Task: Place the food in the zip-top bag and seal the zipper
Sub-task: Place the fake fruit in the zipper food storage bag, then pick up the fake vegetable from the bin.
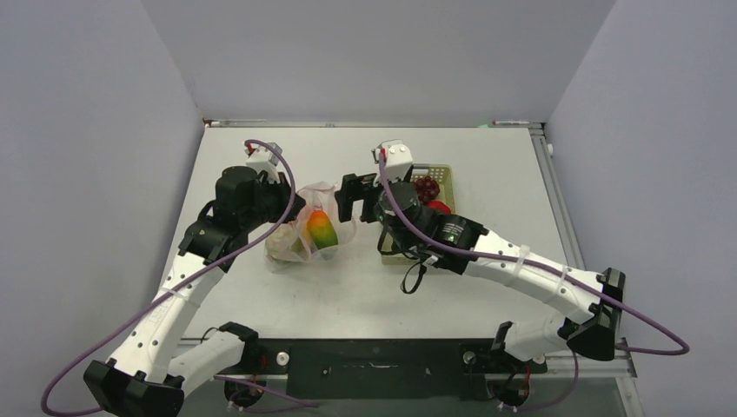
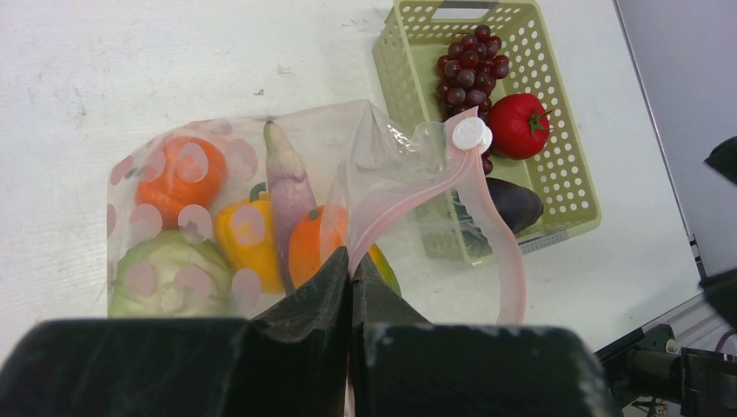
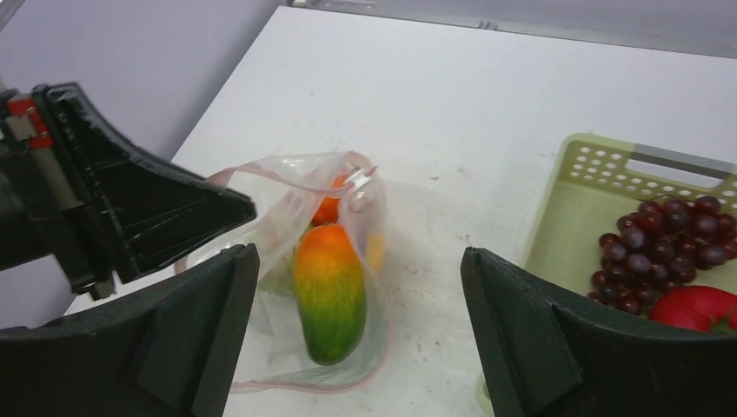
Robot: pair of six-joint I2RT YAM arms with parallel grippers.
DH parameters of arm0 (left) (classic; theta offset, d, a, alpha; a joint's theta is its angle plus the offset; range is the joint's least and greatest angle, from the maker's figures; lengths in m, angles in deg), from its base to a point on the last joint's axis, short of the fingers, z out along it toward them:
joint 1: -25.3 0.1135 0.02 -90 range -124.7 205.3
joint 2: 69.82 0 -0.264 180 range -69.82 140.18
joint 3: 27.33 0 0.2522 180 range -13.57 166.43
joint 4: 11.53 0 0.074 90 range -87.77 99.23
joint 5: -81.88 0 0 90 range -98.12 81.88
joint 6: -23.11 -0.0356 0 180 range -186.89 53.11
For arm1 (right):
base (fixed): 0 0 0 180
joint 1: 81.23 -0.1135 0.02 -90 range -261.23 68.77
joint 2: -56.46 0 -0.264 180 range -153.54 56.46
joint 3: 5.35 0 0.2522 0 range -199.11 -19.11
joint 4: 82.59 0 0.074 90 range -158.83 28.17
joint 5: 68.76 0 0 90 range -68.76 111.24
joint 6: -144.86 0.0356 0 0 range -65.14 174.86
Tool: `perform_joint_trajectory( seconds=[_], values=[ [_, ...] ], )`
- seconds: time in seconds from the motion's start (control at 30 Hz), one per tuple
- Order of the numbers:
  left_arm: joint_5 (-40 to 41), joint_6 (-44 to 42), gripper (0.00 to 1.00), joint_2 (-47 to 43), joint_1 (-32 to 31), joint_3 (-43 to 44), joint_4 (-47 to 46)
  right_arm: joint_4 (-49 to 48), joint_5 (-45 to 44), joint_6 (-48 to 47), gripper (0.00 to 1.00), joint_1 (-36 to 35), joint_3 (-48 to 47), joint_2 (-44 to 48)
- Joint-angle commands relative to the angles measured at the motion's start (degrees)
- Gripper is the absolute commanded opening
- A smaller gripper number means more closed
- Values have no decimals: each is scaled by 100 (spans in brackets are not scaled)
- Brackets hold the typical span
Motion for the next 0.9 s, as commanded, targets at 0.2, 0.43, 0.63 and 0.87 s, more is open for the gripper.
perform_joint_trajectory(
  seconds=[0.2, 0.43, 0.63, 0.87],
  values=[
    [44, -70, 0, -3, 1, 59, -256, 551, -256, 11, 90, 1158, 643, 941],
    [70, -79, 0, 15, 1, 56, -253, 1032, -544, -22, 93, 1512, 931, 1091],
    [62, -79, 0, 33, -8, 59, -247, 1260, -388, -80, 96, 2038, 1210, 1013],
    [61, -79, 0, 33, -17, 59, -240, 1278, -45, -67, 98, 2557, 1492, 639]
  ],
)
